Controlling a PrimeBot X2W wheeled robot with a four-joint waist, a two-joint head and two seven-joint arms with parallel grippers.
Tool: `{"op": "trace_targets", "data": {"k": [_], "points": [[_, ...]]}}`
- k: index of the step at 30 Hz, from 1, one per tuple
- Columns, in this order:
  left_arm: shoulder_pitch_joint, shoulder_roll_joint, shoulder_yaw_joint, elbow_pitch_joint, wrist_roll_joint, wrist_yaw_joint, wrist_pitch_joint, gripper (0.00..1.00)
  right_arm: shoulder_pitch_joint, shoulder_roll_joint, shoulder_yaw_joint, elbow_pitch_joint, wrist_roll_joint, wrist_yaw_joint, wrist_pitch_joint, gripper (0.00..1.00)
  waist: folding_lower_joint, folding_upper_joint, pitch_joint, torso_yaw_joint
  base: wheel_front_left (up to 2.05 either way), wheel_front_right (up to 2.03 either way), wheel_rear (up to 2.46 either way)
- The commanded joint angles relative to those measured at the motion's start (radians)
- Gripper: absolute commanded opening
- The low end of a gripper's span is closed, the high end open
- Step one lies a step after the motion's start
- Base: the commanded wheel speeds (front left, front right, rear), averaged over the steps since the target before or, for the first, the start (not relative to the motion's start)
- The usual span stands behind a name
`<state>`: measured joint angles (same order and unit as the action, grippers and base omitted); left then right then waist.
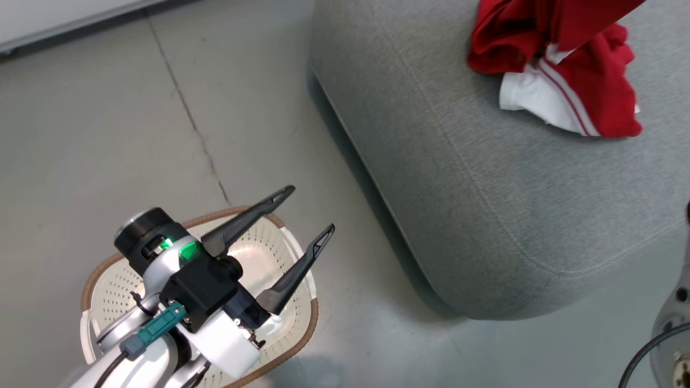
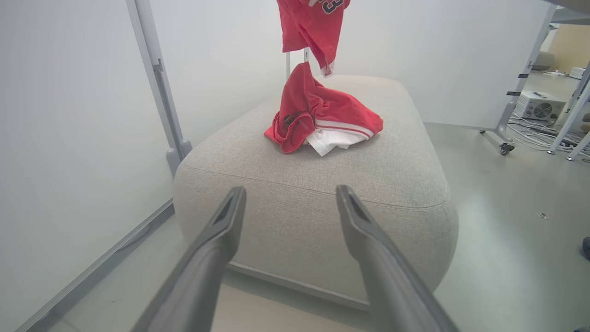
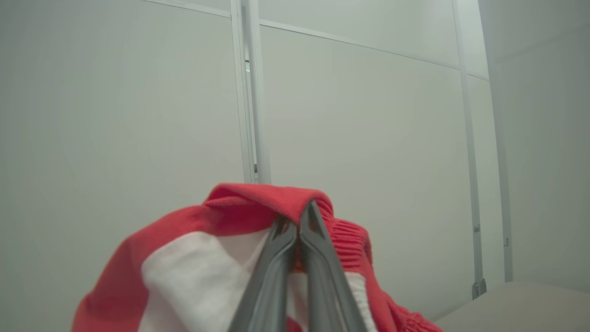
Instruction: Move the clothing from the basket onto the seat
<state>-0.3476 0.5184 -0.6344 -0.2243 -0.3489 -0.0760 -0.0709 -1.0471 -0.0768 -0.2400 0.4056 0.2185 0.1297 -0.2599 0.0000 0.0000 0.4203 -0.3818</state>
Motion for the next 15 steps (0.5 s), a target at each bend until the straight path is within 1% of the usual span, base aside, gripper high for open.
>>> {"op": "trace_targets", "data": {"k": [1, 5, 10, 15], "points": [[-0.024, 0.01, 0.008, -0.011, 0.007, -0.005, 0.003, 1.0, -0.019, -0.011, -0.027, 0.022, -0.019, 0.002, -0.002, 0.0, 0.0, 0.0, 0.063, 0.04, 0.0, 0.0, 0.0], [-0.061, 0.032, 0.02, -0.039, 0.013, -0.013, 0.002, 1.0, -0.061, -0.036, -0.111, 0.123, -0.076, 0.002, -0.004, 0.0, 0.0, 0.0, 0.139, 0.071, 0.0, 0.0, 0.0], [-0.096, 0.056, 0.026, -0.053, 0.022, -0.022, -0.005, 1.0, -0.04, -0.032, -0.166, 0.272, -0.124, 0.002, -0.006, 0.0, 0.0, 0.0, 0.219, 0.094, 0.0, 0.0, 0.0], [-0.108, 0.059, 0.016, -0.054, 0.023, -0.026, -0.012, 1.0, -0.005, -0.013, -0.211, 0.328, -0.133, 0.002, -0.006, 0.0, 0.0, 0.0, 0.25, 0.102, 0.0, 0.0, 0.0]]}}
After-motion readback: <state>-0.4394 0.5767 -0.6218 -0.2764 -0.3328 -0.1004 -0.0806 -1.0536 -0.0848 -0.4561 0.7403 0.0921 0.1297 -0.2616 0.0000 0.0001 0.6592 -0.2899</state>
